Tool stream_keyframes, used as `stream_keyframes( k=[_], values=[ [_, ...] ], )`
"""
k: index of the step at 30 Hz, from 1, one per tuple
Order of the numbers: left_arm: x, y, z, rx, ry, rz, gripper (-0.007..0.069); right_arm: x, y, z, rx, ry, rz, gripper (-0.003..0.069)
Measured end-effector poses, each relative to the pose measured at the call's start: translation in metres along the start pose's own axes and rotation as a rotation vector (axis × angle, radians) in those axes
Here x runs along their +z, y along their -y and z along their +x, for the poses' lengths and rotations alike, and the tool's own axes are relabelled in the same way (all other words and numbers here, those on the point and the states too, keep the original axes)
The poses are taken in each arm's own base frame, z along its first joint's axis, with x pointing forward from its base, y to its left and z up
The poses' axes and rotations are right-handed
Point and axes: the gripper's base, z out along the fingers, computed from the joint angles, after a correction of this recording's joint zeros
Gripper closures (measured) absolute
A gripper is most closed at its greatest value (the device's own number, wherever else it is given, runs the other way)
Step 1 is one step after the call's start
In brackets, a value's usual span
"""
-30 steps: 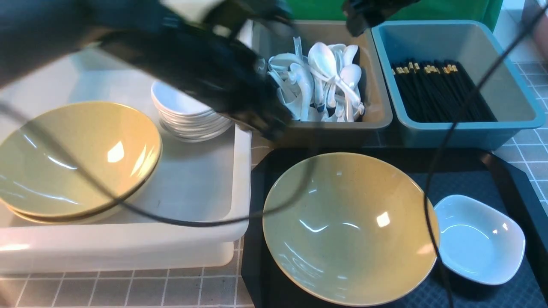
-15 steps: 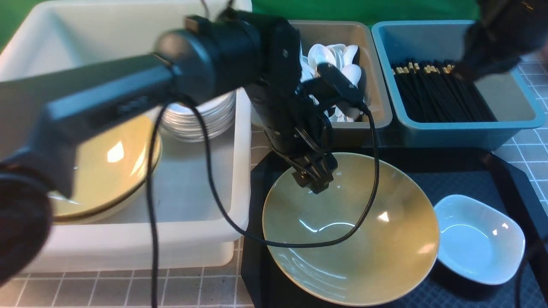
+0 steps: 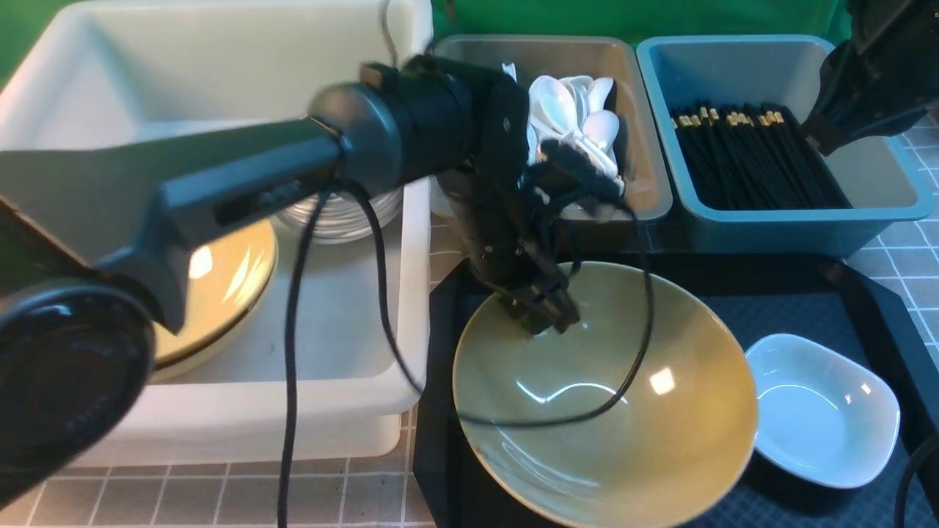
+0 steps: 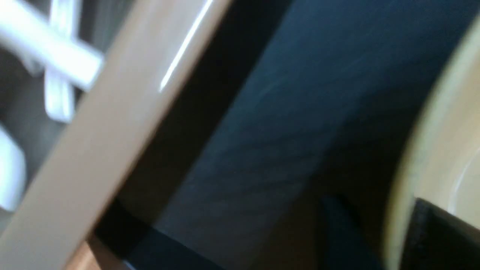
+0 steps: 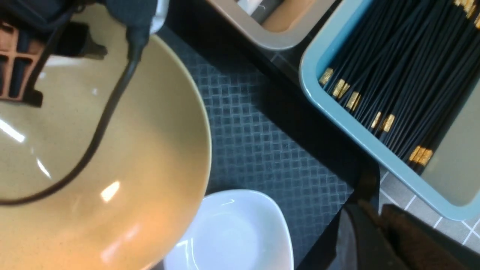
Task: On grey table put chopsticks spoon bowls plates into blue grey white boxes.
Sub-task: 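Grasp the large bowl on the tray by its rim, then place the tan bowl onto the bowl stack in the left bin with the left gripper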
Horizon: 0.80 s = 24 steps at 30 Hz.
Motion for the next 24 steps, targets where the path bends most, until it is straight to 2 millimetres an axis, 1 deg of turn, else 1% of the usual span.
stream_keyframes(
  k=[2,3,5,7,8,9,11,12,13,14,15,16,17,19,20,21,22,24],
  values=[
    [-0.005,0.002,-0.001,-0.009,0.012,0.015,0.0535,0.000,0.000,0.000,0.001,0.001,-0.002,0.0601],
    [-0.014,0.005,-0.001,-0.016,0.030,0.028,0.0566,0.000,-0.001,0.000,0.003,0.002,-0.009,0.0601],
    [-0.030,0.010,-0.002,-0.017,0.057,0.039,0.0602,0.000,-0.002,-0.001,0.005,0.006,-0.022,0.0601],
    [-0.055,0.016,-0.001,-0.004,0.106,0.026,0.0617,-0.002,-0.006,-0.001,-0.004,0.012,-0.029,0.0601],
    [-0.061,0.017,-0.001,0.000,0.120,0.019,0.0617,-0.002,-0.007,-0.002,-0.007,0.013,-0.031,0.0601],
    [-0.079,0.017,0.000,0.021,0.154,-0.008,0.0615,-0.006,-0.012,-0.002,-0.027,0.025,-0.037,0.0601],
    [-0.121,0.016,0.010,0.017,0.223,-0.050,0.0615,-0.014,-0.025,-0.004,-0.068,0.051,-0.054,0.0601],
    [-0.149,0.013,0.019,-0.002,0.280,-0.075,0.0615,-0.019,-0.035,-0.006,-0.099,0.071,-0.066,0.0601],
    [-0.159,0.012,0.022,-0.010,0.300,-0.083,0.0615,-0.021,-0.036,-0.007,-0.105,0.078,-0.067,0.0601],
    [-0.183,0.010,0.032,-0.033,0.350,-0.107,0.0616,-0.028,-0.046,-0.009,-0.139,0.104,-0.081,0.0601],
    [-0.223,0.002,0.054,-0.093,0.423,-0.161,0.0616,-0.039,-0.061,-0.013,-0.188,0.144,-0.105,0.0601],
    [-0.243,-0.004,0.069,-0.141,0.456,-0.193,0.0616,-0.046,-0.069,-0.015,-0.218,0.167,-0.119,0.0601],
    [-0.250,-0.007,0.076,-0.166,0.465,-0.206,0.0616,-0.049,-0.074,-0.016,-0.233,0.180,-0.127,0.0601],
    [-0.277,-0.022,0.113,-0.288,0.492,-0.284,0.0617,-0.060,-0.089,-0.019,-0.280,0.217,-0.155,0.0601],
    [-0.284,-0.028,0.130,-0.345,0.494,-0.316,0.0617,-0.064,-0.094,-0.019,-0.295,0.232,-0.165,0.0601],
    [-0.289,-0.036,0.151,-0.417,0.489,-0.357,0.0617,-0.067,-0.101,-0.019,-0.317,0.243,-0.178,0.0600],
    [-0.292,-0.048,0.186,-0.542,0.469,-0.415,0.0617,-0.070,-0.107,-0.019,-0.333,0.252,-0.189,0.0600],
    [-0.290,-0.060,0.223,-0.688,0.448,-0.466,0.0617,-0.073,-0.113,-0.019,-0.348,0.258,-0.202,0.0600]
  ],
)
